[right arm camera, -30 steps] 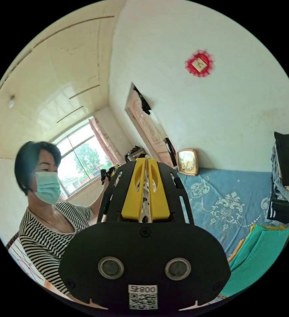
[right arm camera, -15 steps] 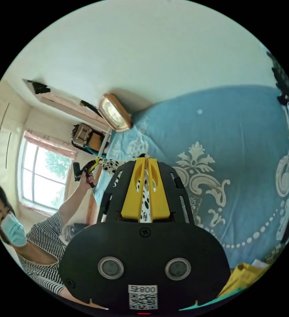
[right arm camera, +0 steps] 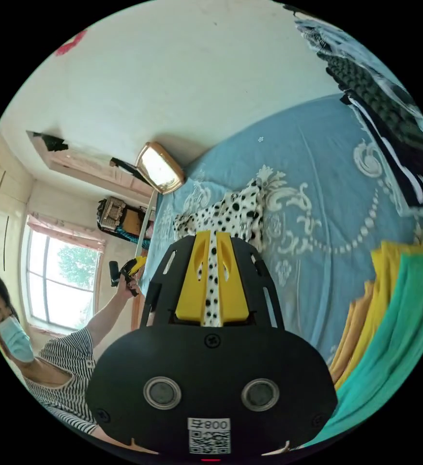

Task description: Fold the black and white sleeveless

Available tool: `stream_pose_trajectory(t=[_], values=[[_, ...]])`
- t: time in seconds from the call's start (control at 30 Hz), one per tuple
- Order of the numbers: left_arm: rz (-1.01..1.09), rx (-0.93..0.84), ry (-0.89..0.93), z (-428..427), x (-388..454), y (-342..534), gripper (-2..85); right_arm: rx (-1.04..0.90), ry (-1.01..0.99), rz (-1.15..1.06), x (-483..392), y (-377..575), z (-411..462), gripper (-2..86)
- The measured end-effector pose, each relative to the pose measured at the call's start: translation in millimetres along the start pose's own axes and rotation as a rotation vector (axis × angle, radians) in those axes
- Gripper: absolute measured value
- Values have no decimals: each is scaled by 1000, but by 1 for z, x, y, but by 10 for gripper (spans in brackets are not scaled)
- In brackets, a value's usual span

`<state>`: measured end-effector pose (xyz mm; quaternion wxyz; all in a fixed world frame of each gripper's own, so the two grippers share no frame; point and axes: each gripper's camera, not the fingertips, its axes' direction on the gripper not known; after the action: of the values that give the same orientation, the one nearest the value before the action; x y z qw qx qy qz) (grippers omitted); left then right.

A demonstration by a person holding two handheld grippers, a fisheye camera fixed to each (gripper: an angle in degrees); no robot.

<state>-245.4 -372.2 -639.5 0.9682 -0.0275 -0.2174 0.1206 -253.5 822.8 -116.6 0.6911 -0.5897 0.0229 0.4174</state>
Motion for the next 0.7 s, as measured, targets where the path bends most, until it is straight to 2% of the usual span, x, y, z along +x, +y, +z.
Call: stream_pose_trajectory(t=[0.17, 0.23, 0.33, 0.5, 0.7], values=[[-103, -62, 16, -74, -56, 191, 91, -93, 83, 38, 4, 135, -12, 32], [-207, -59, 52, -99, -87, 274, 96, -109, 41, 123, 24, 189, -9, 45], [-304, -75, 58, -109, -114, 346, 106, -176, 36, 197, 42, 240, 9, 56], [-400, -45, 152, -112, -141, 398, 123, -229, 47, 209, 47, 282, 36, 68], [-343, -157, 124, -111, -136, 408, 129, -243, 58, 213, 49, 298, 57, 80]])
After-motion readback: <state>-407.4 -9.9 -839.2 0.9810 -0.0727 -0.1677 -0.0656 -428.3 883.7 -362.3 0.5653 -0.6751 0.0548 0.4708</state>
